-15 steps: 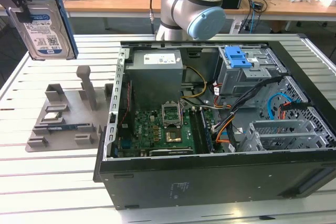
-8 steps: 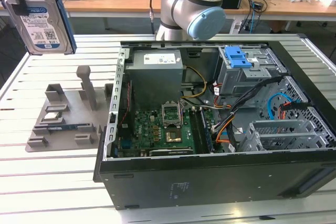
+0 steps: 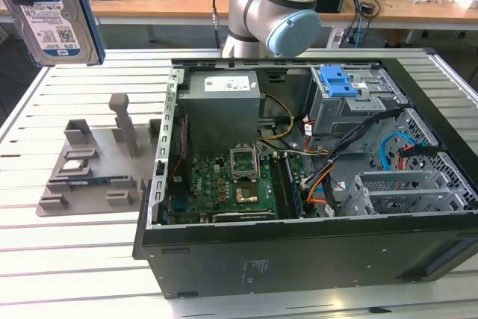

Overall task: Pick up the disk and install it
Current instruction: 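Pick up the disk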

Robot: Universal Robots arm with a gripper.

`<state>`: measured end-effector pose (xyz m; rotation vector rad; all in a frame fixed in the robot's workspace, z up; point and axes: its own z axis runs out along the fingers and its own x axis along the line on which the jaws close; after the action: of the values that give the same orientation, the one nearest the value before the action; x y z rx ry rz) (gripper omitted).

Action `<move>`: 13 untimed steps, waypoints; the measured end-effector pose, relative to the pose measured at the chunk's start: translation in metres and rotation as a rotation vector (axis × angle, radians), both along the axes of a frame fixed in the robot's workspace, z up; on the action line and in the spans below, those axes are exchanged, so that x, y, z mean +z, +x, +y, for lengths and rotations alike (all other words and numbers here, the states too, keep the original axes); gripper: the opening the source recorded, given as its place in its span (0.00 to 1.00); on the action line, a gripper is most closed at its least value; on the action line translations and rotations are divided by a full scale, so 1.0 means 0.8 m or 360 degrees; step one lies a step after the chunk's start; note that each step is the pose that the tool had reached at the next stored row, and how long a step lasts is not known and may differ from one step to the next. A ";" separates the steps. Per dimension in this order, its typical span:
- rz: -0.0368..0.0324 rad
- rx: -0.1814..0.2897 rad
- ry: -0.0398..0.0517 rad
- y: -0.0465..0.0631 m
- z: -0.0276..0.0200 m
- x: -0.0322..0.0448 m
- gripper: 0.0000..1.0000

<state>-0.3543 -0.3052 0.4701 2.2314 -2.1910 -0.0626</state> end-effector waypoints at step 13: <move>0.0000 0.0000 0.0000 0.000 0.0009 0.0394 0.37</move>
<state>-0.3542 -0.3045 0.5017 2.2313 -2.1911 -0.0628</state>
